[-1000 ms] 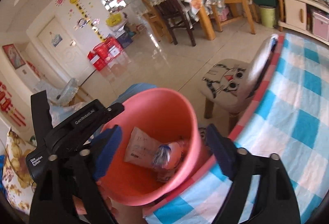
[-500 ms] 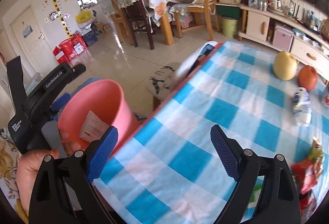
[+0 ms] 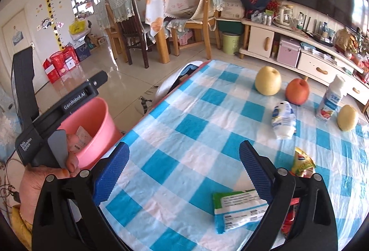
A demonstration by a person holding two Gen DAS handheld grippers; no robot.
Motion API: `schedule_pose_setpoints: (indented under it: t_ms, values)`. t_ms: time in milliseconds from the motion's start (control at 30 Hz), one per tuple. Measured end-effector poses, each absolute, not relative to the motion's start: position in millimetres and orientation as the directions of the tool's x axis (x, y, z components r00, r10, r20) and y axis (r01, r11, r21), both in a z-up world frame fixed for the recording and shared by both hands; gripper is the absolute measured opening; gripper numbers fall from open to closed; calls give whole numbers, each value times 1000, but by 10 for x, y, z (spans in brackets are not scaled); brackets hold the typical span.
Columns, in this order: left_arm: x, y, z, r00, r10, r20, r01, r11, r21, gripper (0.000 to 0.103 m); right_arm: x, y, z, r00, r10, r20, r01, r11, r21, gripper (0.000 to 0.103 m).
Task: Collect trash
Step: 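Bring both open tools back over the table, then grasp the white MAGICDAY yogurt bottle with the left tool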
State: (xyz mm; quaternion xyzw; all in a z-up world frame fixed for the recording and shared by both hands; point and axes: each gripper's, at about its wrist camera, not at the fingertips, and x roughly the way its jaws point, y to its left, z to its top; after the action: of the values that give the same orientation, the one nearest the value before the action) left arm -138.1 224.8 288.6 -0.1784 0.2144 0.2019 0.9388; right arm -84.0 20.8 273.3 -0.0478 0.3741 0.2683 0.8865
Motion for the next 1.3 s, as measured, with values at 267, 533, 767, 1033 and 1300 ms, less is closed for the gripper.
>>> schedule_pose_setpoints:
  t_ms: [267,533,767,1033,1300]
  values:
    - [-1309,1894,2831,847,259,-465,-377,909,-180,99,-819,-295,2865,645,399,-652,-441,891,109,96]
    - [-1128,1548,2747,832,210,-514,-292,953,-84,99,-694,-913,2936,710,324,-625,-329,938,112,96]
    - [-984,1285,2637,830,104,-548,-201,972,-120,99,-529,-1427,2910,737,236,-633,-214,970,113,96]
    - [-812,888,2507,814,15,-580,-94,990,-107,99,-324,-1965,2827,735,152,-660,-87,988,130,96]
    - [-656,495,2394,778,-62,-625,6,996,-90,98,-185,-2262,2708,706,141,-694,-36,986,163,96]
